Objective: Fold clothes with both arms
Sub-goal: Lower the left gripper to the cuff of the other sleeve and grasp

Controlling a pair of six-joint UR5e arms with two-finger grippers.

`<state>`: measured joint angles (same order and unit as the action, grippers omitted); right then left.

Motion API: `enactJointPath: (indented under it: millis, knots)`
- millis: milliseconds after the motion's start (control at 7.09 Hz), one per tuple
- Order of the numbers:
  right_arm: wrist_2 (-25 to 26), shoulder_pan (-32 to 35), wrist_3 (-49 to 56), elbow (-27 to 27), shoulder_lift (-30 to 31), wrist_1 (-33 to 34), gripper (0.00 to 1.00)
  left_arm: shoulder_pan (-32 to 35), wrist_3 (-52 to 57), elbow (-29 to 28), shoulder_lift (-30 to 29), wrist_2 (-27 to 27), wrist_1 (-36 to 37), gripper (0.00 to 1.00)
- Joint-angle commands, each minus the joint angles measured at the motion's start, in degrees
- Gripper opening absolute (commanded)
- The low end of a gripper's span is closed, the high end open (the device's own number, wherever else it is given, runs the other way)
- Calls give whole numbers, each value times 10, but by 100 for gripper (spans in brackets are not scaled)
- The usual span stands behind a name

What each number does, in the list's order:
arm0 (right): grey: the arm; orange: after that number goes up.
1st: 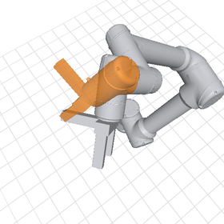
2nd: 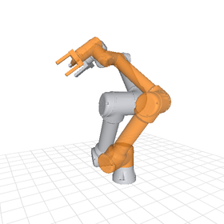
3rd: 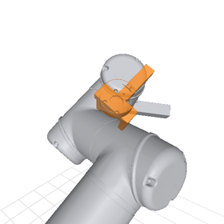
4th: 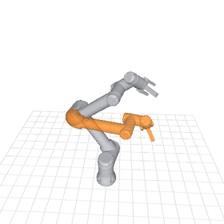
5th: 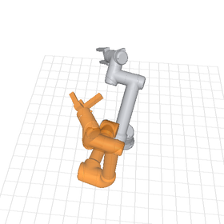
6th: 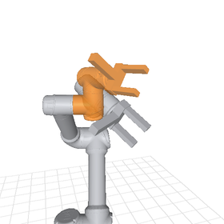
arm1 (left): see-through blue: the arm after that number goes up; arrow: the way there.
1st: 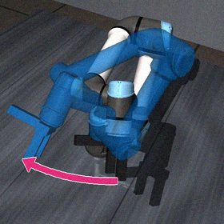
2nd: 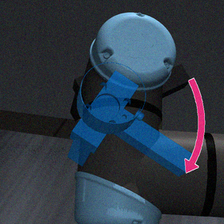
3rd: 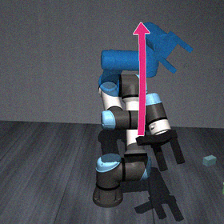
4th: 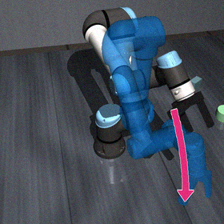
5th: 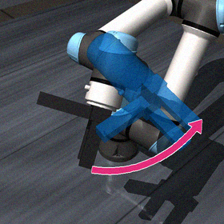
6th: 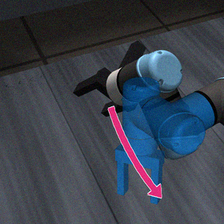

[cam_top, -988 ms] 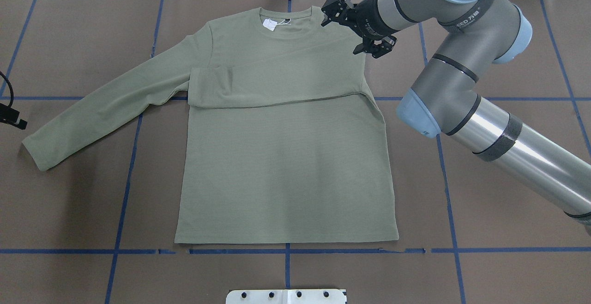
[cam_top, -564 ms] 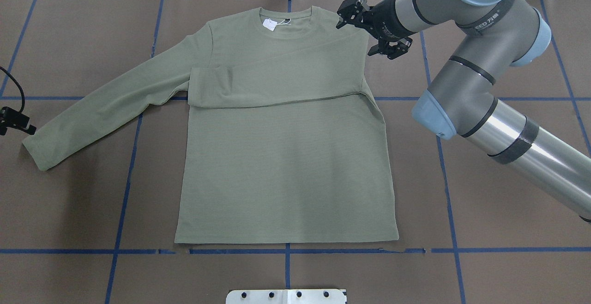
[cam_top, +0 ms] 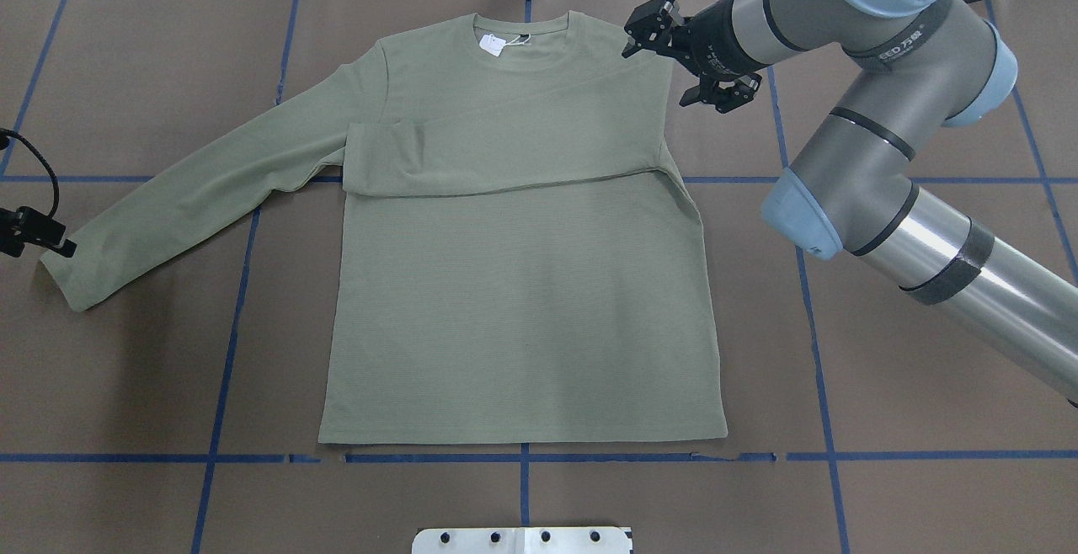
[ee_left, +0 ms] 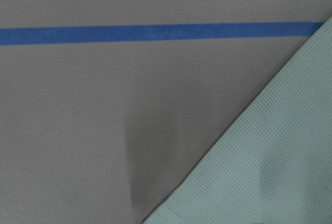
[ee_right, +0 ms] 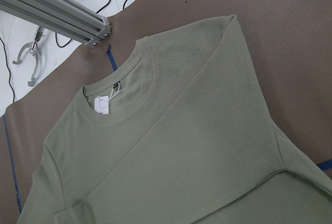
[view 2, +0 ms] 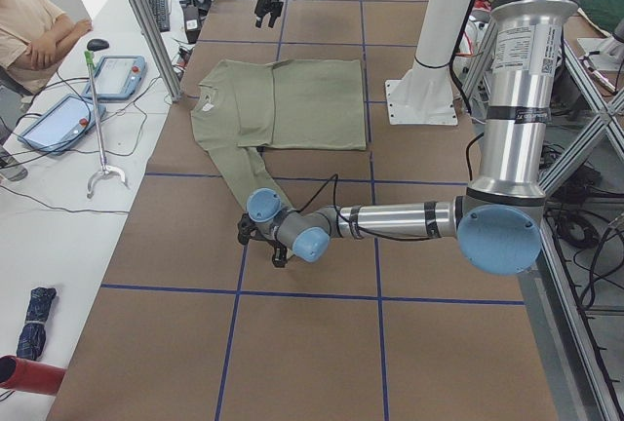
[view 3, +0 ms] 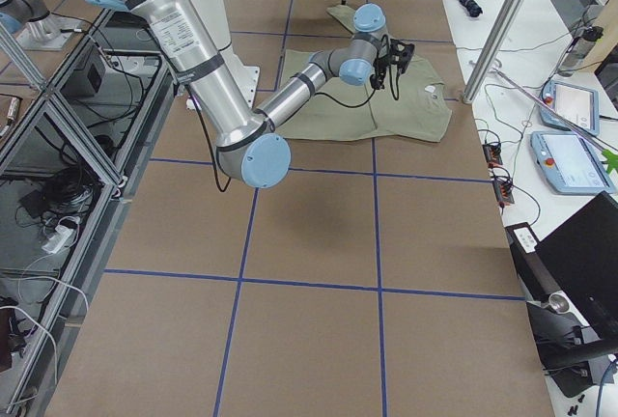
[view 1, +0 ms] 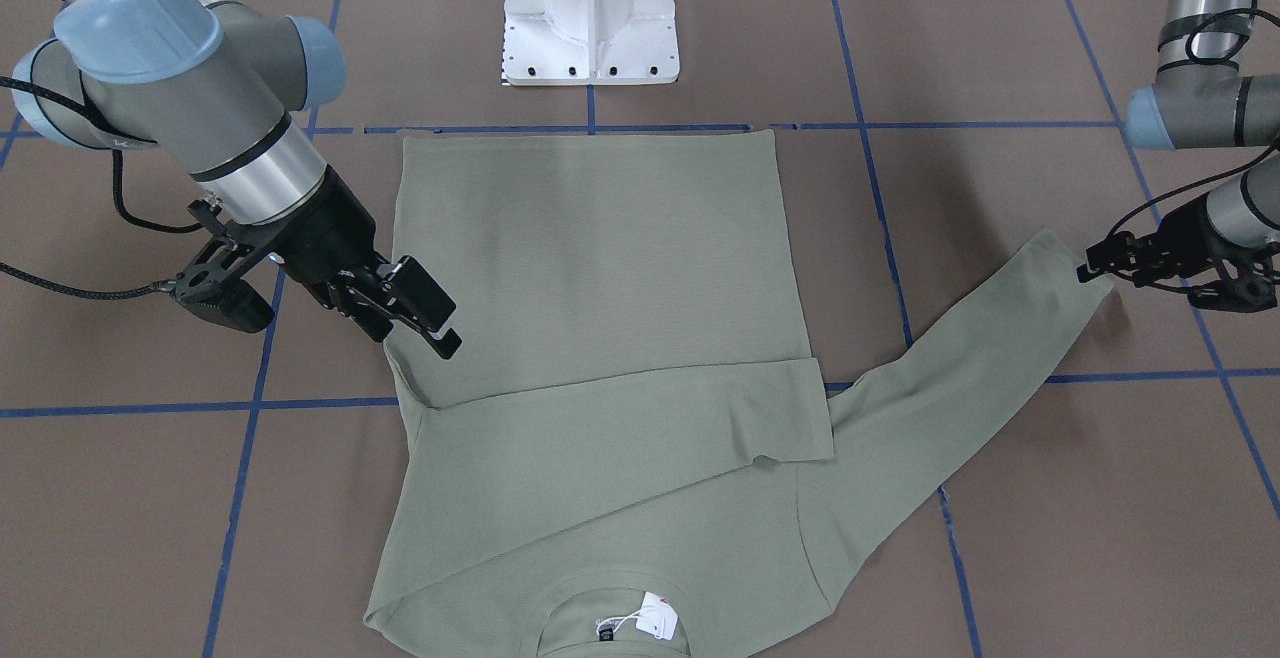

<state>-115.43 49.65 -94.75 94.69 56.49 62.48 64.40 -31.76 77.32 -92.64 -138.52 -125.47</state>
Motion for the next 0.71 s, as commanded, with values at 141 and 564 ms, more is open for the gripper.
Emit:
enactJointPath:
  millis: [141,564]
  knots:
    - [0,-1,0,0,0,0,99,-7,0,-2,0,0,0,86]
    - [2,-3,0,1,-1,0,99,-7,1,-9,0,0,0,83]
